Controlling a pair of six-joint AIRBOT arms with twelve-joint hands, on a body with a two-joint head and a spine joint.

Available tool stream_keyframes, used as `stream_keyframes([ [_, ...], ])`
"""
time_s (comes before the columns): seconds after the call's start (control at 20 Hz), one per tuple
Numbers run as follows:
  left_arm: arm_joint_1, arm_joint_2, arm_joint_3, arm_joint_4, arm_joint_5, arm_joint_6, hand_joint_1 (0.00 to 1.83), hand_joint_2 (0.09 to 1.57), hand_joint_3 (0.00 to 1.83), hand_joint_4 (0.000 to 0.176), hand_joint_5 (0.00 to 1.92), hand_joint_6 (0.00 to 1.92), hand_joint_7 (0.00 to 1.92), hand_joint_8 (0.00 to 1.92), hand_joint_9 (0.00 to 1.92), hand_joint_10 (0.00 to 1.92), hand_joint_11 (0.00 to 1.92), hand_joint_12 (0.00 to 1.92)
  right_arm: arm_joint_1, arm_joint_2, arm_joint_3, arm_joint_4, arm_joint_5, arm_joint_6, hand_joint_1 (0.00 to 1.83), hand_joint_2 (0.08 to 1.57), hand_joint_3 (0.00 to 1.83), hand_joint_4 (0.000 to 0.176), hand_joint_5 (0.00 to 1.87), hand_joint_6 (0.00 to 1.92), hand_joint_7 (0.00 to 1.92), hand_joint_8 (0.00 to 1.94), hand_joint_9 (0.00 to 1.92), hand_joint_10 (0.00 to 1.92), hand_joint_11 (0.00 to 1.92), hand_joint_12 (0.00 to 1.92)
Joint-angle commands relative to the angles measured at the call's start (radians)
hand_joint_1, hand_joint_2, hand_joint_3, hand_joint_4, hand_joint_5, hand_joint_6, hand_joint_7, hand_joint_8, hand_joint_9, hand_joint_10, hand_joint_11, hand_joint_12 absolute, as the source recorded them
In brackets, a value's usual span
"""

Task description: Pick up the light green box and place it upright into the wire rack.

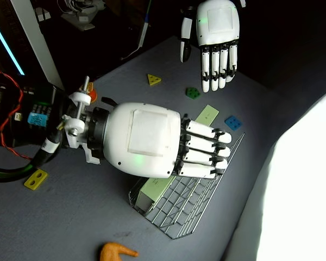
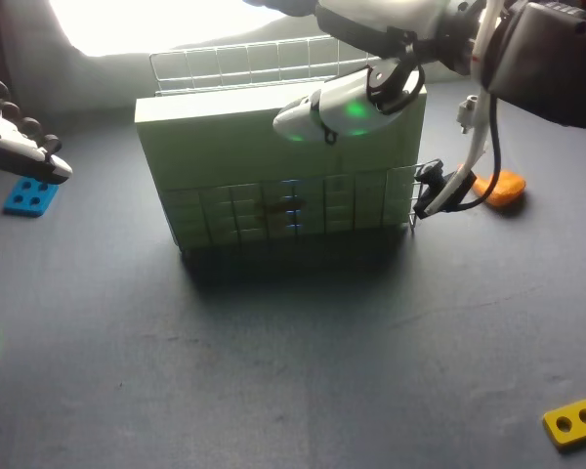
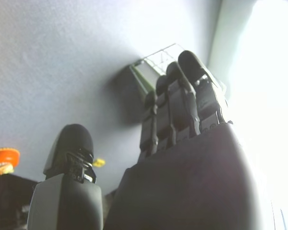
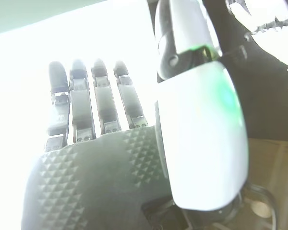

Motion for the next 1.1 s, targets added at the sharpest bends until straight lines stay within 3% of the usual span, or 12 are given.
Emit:
stream_keyframes([
  [0.0,-0.012,-0.002,-0.002,0.009,0.075,0.005,0.36,1.27,0.00,0.015,0.18,0.00,0.23,0.00,0.27,0.00,0.00,0.93,0.022,0.016,-0.012,-0.026,0.092,0.004,0.82,1.00,0.00,0.000,0.15,0.00,0.16,0.00,0.22,0.00,0.00,0.86],
  [0.25,-0.012,-0.002,-0.002,0.009,0.074,0.005,0.39,1.27,0.00,0.002,0.17,0.00,0.22,0.00,0.26,0.00,0.00,0.92,0.039,0.106,-0.114,-0.134,0.104,0.004,0.67,1.00,0.00,0.000,0.15,0.01,0.20,0.01,0.27,0.02,0.00,0.88],
  [0.35,-0.012,-0.002,-0.001,0.009,0.074,0.005,0.37,1.28,0.00,0.007,0.21,0.01,0.28,0.01,0.29,0.01,0.00,0.99,0.038,0.157,-0.168,-0.173,0.127,0.003,0.37,1.12,0.01,0.000,0.38,0.05,0.46,0.03,0.46,0.06,0.00,1.17],
  [0.4,-0.012,-0.002,-0.001,0.009,0.074,0.005,0.38,1.28,0.00,0.007,0.27,0.02,0.39,0.04,0.37,0.03,0.00,1.14,0.038,0.177,-0.189,-0.187,0.136,0.003,0.25,1.17,0.01,0.000,0.56,0.07,0.65,0.04,0.63,0.12,0.04,1.30],
  [0.5,-0.012,-0.001,-0.002,0.009,0.074,0.005,0.39,1.28,0.00,0.001,0.34,0.02,0.48,0.02,0.44,0.04,0.00,1.28,0.032,0.220,-0.236,-0.226,0.150,0.003,0.22,1.20,0.01,0.000,0.66,0.08,0.77,0.04,0.74,0.16,0.11,1.39],
  [0.55,-0.011,-0.001,-0.002,0.009,0.074,0.005,0.37,1.32,0.01,0.000,0.63,0.10,0.77,0.11,0.67,0.31,0.18,1.41,0.025,0.244,-0.260,-0.241,0.151,0.003,0.17,1.26,0.00,0.000,0.93,0.16,0.99,0.23,0.70,0.82,0.27,1.66],
  [0.6,-0.009,-0.001,-0.002,0.009,0.074,0.005,0.38,1.33,0.00,0.000,0.75,0.18,0.87,0.16,0.67,0.60,0.25,1.45,0.017,0.270,-0.284,-0.257,0.152,0.003,0.13,1.28,0.00,0.000,0.98,0.31,0.96,0.59,0.62,1.24,0.32,1.79],
  [0.7,-0.008,-0.001,-0.002,0.009,0.074,0.006,0.46,1.32,0.00,0.000,0.76,0.59,0.80,0.60,0.61,1.01,0.35,1.48,0.004,0.314,-0.319,-0.274,0.152,0.003,0.04,1.31,0.00,0.000,0.93,0.67,0.98,0.90,0.71,1.43,0.43,1.82],
  [0.8,-0.007,0.000,-0.002,0.009,0.074,0.018,0.49,1.31,0.00,0.000,0.66,1.06,0.76,0.99,0.64,1.20,0.43,1.57,-0.004,0.355,-0.350,-0.299,0.152,0.002,0.00,1.33,0.00,0.000,0.92,0.94,1.04,1.15,0.83,1.63,0.57,1.91],
  [0.85,-0.007,0.000,-0.001,0.009,0.074,0.021,0.53,1.31,0.00,0.000,0.67,1.46,0.83,1.35,0.70,1.49,0.46,1.78,-0.004,0.377,-0.367,-0.314,0.152,0.002,0.12,1.32,0.00,0.000,1.04,1.42,1.16,1.46,1.01,1.85,0.84,1.92],
  [0.95,-0.006,0.000,0.001,0.009,0.074,0.021,0.54,1.32,0.00,0.000,0.73,1.64,0.93,1.68,0.82,1.83,0.54,1.92,-0.004,0.407,-0.392,-0.314,0.150,0.002,0.21,1.32,0.00,0.000,1.07,1.77,1.18,1.74,1.14,1.92,1.09,1.92],
  [1.05,-0.004,0.002,-0.002,0.009,0.074,0.021,0.56,1.31,0.00,0.000,0.80,1.71,0.96,1.77,0.89,1.92,0.63,1.92,-0.005,0.448,-0.430,-0.321,0.147,0.001,0.18,1.32,0.00,0.000,1.04,1.78,1.16,1.81,1.14,1.92,1.17,1.92],
])
